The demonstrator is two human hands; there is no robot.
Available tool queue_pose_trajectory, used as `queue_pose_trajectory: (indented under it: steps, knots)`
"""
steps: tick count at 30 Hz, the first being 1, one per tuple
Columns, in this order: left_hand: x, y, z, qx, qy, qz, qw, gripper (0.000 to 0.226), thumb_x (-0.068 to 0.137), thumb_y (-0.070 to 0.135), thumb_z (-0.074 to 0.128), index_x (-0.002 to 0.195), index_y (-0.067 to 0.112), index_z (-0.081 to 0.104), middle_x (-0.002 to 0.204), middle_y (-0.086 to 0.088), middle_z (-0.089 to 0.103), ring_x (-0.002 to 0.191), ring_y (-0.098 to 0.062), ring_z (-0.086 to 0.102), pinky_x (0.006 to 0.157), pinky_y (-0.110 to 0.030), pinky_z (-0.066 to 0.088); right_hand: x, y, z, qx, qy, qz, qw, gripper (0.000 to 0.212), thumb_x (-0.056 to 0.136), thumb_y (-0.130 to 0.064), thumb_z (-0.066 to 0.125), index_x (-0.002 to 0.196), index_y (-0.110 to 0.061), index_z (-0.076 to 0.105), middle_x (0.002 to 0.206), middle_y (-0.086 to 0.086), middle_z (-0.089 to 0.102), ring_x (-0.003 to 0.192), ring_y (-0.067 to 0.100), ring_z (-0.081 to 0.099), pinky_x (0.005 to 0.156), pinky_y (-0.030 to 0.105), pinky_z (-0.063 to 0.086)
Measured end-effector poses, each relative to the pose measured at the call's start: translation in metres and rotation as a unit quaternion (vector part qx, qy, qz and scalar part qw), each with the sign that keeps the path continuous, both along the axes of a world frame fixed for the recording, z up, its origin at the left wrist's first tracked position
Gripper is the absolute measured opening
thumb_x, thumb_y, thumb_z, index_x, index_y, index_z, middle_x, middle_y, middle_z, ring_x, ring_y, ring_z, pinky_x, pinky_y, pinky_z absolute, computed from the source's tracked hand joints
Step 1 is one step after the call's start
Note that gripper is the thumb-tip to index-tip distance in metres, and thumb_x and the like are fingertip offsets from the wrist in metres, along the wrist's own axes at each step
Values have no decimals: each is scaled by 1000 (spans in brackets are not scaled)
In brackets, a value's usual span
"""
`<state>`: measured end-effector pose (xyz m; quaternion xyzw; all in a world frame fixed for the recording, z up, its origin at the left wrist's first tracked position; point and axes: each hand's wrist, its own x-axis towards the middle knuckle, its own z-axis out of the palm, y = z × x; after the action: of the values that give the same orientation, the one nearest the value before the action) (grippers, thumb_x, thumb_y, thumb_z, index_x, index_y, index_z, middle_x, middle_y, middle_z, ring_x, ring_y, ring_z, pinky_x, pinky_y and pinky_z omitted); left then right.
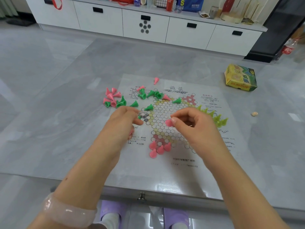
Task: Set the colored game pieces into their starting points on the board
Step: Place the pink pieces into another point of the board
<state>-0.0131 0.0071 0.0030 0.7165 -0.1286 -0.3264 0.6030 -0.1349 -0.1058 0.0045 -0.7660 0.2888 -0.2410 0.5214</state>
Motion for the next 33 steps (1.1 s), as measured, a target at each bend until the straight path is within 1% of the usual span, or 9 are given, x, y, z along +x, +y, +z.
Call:
queue_pose_trajectory:
  steps: [2, 3, 6, 8, 11, 15, 22, 27, 33]
  knots:
    - [5, 2, -1, 0, -11, 26, 1000, 22, 83, 4, 45, 85, 21, 58, 76, 2, 54, 57, -12, 35, 56, -26, 29, -2, -5, -6, -6, 45, 3, 999, 10, 82, -10, 64, 78, -20, 66, 79, -2, 73, 77, 9, 66, 61, 12, 48]
    - [5, 2, -1, 4, -17, 28, 999, 26, 80, 0, 43, 82, 21, 57, 79, 1, 53, 59, -12, 36, 57, -26, 30, -2, -5, -9, -11, 68, 11, 998, 12, 81, -11, 65, 76, -22, 66, 80, -2, 72, 76, 9, 65, 61, 13, 48]
    - [3, 1, -2, 17, -39, 13, 999, 37, 75, -12, 35, 78, 20, 54, 83, 3, 52, 66, -9, 41, 59, -23, 30, 0, -2, -14, -28, 114, 42, 992, 18, 80, -11, 65, 72, -26, 65, 70, -9, 68, 62, 1, 60, 61, 15, 48]
    - [2, 1, -4, 25, -51, 0, 998, 42, 75, -15, 32, 77, 21, 52, 84, 5, 51, 69, -7, 42, 58, -21, 31, 2, -1, -16, -40, 138, 54, 988, 18, 80, -11, 65, 71, -27, 65, 67, -11, 67, 60, 0, 60, 60, 13, 48]
    - [2, 1, -6, 32, -71, -13, 997, 42, 77, -15, 32, 77, 23, 51, 87, 6, 52, 72, -6, 43, 59, -21, 32, 4, 0, -16, -68, 162, 56, 983, 19, 79, -12, 64, 71, -29, 65, 71, -10, 68, 64, 5, 61, 57, 10, 46]
    - [3, 3, -6, 38, -89, -12, 995, 41, 78, -13, 33, 77, 24, 51, 88, 7, 53, 68, -8, 42, 57, -21, 32, 4, 1, -16, -100, 183, 60, 976, 16, 79, -16, 65, 70, -28, 64, 69, -11, 66, 57, 0, 52, 54, 7, 42]
    - [3, 2, -6, 36, -92, -15, 995, 40, 79, -13, 34, 78, 24, 52, 88, 7, 54, 65, -8, 41, 56, -21, 32, 6, 3, -19, -114, 205, 68, 970, 17, 79, -15, 65, 68, -28, 63, 63, -13, 61, 53, -5, 50, 49, 8, 41]
    - [4, 3, -6, 34, -91, -14, 995, 40, 79, -12, 35, 78, 24, 52, 88, 7, 54, 64, -8, 41, 57, -20, 32, 6, 3, -19, -122, 221, 73, 965, 9, 80, -18, 65, 75, -26, 66, 66, -13, 61, 54, -1, 50, 52, 7, 40]
    - [4, 3, -6, 30, -90, -20, 995, 39, 79, -12, 35, 79, 23, 52, 88, 7, 54, 64, -8, 41, 57, -20, 32, 7, 4, -21, -130, 218, 76, 964, 10, 80, -18, 64, 75, -27, 66, 65, -14, 62, 58, -1, 51, 55, 9, 40]
